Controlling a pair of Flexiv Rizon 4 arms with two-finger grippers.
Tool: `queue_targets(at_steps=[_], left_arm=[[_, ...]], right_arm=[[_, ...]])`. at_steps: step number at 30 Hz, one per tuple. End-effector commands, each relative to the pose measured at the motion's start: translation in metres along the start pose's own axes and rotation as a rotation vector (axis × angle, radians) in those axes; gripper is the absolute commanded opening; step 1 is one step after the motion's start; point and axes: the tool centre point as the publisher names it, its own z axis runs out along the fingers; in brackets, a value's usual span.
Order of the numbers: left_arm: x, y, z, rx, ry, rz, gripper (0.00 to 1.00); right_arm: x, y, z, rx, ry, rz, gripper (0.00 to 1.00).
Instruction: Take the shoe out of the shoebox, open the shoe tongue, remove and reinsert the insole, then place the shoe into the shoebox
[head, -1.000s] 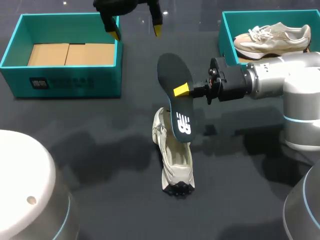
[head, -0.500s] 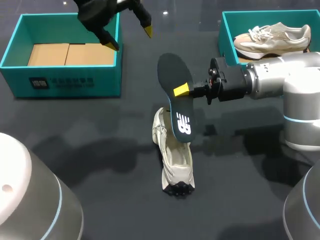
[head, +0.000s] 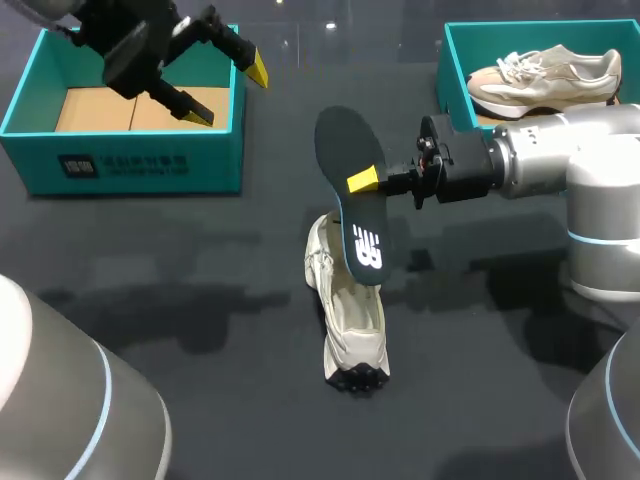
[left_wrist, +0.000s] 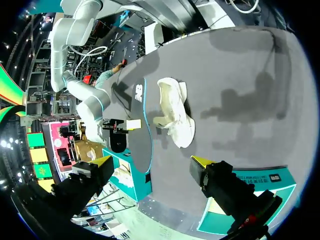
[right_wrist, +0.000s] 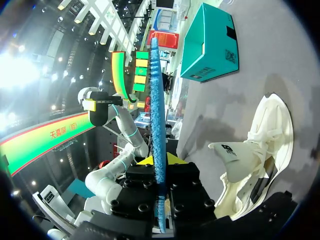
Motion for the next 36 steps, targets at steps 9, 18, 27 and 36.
queue_targets(at_steps=[9, 18, 27, 36], left_arm=[[0.023, -0.006, 0.028, -0.023, -0.317, 0.001, 1.00], [0.037, -0.007, 0.044, 0.019, -0.471, 0.036, 1.00], [0.037, -0.007, 0.044, 0.019, -0.471, 0.036, 1.00], [0.038, -0.012, 0.087, -0.119, -0.595, -0.036, 1.00]], right_arm=[[0.000, -0.001, 0.001, 0.000, -0.003, 0.001, 0.00], [0.000, -0.001, 0.001, 0.000, -0.003, 0.001, 0.00], [0.000, -0.001, 0.001, 0.000, -0.003, 0.001, 0.00], [-0.002, 0.000, 0.009, -0.063, 0.020, 0.030, 0.00]])
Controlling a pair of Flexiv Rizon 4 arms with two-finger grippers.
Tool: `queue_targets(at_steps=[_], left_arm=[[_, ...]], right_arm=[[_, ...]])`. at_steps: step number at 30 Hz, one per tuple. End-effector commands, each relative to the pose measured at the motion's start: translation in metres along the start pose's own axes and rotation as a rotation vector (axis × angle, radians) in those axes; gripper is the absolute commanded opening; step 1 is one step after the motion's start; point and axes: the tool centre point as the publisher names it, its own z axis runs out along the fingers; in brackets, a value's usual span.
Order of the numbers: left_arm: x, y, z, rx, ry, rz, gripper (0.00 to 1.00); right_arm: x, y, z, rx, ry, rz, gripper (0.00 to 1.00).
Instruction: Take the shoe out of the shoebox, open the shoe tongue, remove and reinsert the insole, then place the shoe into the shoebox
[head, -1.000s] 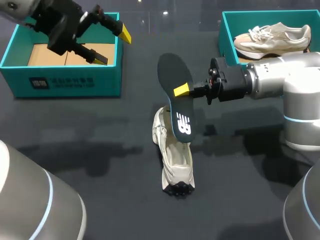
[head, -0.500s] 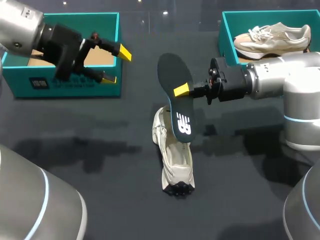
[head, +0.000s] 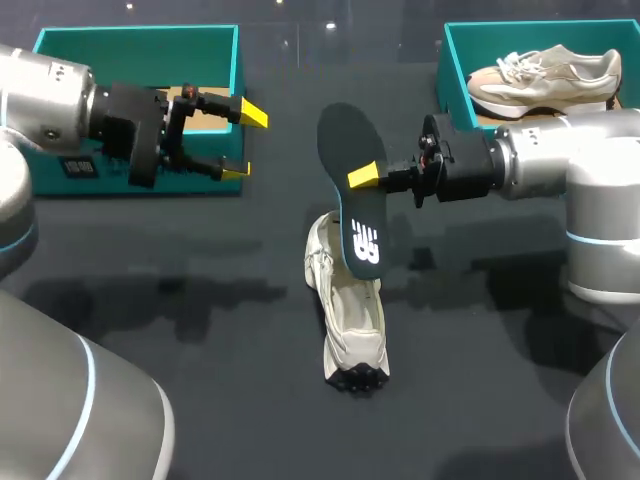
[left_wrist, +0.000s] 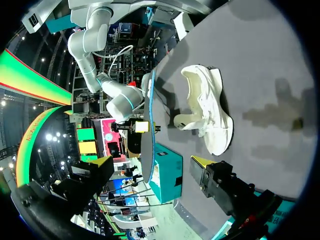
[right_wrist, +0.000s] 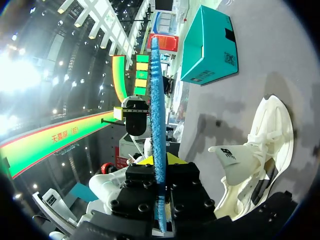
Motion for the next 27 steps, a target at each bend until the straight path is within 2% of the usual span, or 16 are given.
queue_targets(at_steps=[1, 3, 6, 17, 27], left_arm=[[0.012, -0.010, 0.017, -0.077, -0.106, -0.014, 1.00], [0.014, -0.008, 0.020, -0.099, -0.124, -0.018, 1.00], [0.015, -0.003, 0.026, -0.088, -0.154, -0.055, 1.00], [0.015, -0.003, 0.026, -0.088, -0.154, -0.055, 1.00], [0.023, 0.001, 0.055, -0.123, -0.148, -0.102, 1.00]], right_arm=[[-0.004, -0.007, 0.011, -0.032, -0.005, 0.017, 0.00], [-0.004, -0.009, 0.013, -0.035, -0.004, 0.025, 0.00], [-0.003, -0.012, 0.014, -0.051, 0.019, 0.041, 0.00], [-0.003, -0.012, 0.015, -0.054, 0.020, 0.048, 0.00], [-0.008, -0.011, 0.027, -0.076, 0.013, 0.091, 0.00]])
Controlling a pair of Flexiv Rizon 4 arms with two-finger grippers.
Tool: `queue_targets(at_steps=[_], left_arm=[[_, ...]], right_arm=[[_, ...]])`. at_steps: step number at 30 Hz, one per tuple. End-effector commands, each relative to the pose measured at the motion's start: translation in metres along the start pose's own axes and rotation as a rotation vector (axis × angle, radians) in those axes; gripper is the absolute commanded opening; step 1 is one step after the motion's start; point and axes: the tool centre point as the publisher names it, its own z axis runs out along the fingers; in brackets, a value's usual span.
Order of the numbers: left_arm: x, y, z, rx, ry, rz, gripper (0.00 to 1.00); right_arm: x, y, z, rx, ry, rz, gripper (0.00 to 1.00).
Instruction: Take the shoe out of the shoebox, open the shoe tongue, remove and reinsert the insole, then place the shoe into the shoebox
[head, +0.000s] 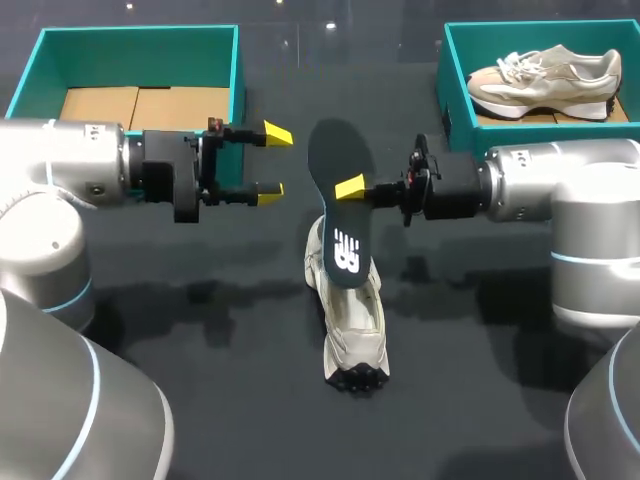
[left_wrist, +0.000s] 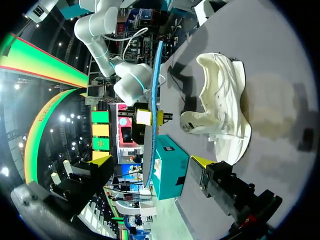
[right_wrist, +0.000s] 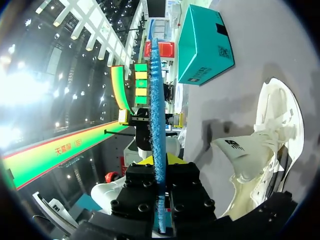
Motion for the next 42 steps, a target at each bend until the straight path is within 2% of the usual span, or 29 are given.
queue_targets(at_steps=[1, 5, 11, 17, 20, 34, 40, 42], left_arm=[[0.004, 0.001, 0.015, -0.015, -0.017, -0.009, 1.00], [0.003, 0.000, 0.024, -0.013, -0.022, -0.008, 1.00], [0.006, -0.004, 0.036, -0.007, -0.033, -0.005, 0.78], [0.006, -0.008, 0.044, -0.014, -0.041, 0.010, 0.67], [0.005, -0.012, 0.047, -0.022, -0.039, 0.026, 0.51], [0.007, -0.015, 0.054, -0.036, -0.054, 0.049, 0.31], [0.011, -0.013, 0.058, -0.040, -0.052, 0.052, 0.28], [0.013, -0.012, 0.059, -0.043, -0.049, 0.054, 0.24]], right_arm=[[-0.003, -0.002, 0.008, -0.011, -0.001, 0.009, 0.00], [-0.004, -0.005, 0.009, -0.017, 0.009, 0.013, 0.00], [-0.005, -0.007, 0.013, -0.017, 0.035, 0.006, 0.00], [-0.003, -0.003, 0.017, -0.013, 0.046, 0.003, 0.00], [-0.003, -0.002, 0.019, -0.012, 0.053, 0.000, 0.00], [-0.007, -0.003, 0.024, 0.005, 0.069, -0.004, 0.00], [-0.008, -0.003, 0.025, 0.015, 0.076, -0.001, 0.00], [-0.008, -0.004, 0.026, 0.020, 0.077, 0.000, 0.00]])
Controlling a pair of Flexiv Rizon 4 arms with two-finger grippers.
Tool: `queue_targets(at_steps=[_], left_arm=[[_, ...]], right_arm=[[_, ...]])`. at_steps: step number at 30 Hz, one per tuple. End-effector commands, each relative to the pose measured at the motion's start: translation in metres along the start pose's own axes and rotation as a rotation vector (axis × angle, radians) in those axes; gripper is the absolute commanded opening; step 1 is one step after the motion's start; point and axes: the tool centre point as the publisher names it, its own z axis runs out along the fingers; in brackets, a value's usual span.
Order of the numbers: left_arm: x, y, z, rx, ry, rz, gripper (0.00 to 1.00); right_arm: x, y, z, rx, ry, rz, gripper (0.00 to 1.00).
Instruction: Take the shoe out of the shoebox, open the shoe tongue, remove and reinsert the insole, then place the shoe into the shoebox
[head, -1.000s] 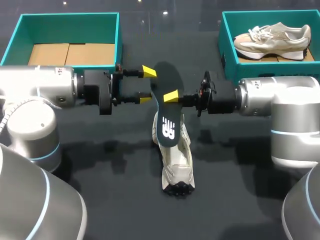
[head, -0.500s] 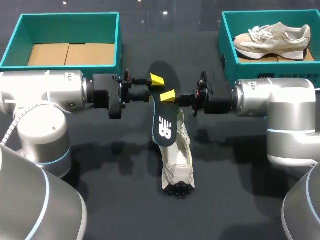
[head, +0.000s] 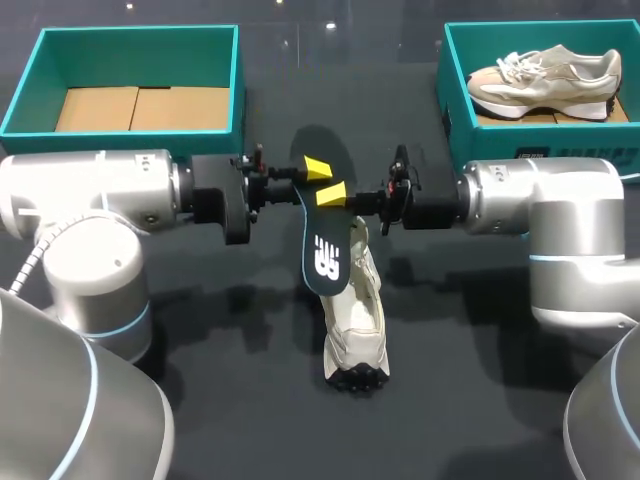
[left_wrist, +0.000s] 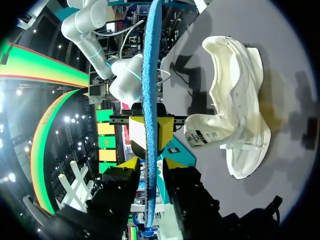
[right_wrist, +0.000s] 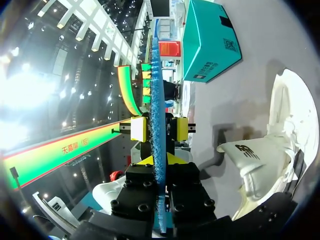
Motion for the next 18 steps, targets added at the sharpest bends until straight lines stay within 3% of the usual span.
queue_targets(at_steps=[1, 8, 13, 18], left_arm=[[0.0034, 0.0017, 0.0049, -0.004, 0.000, 0.004, 0.22], [0.0036, 0.0024, 0.0056, -0.008, 0.002, 0.007, 0.17], [0.0027, 0.0013, 0.0062, -0.005, 0.001, 0.007, 0.00], [0.0032, -0.0001, 0.0055, -0.002, -0.002, 0.006, 0.00]], right_arm=[[-0.0022, 0.0001, 0.0018, 0.010, 0.002, 0.001, 0.00], [-0.0021, -0.0016, 0.0038, 0.023, 0.006, 0.006, 0.00], [-0.0020, -0.0025, 0.0044, 0.025, 0.006, 0.010, 0.00], [-0.0030, -0.0029, 0.0047, 0.024, 0.008, 0.014, 0.00]])
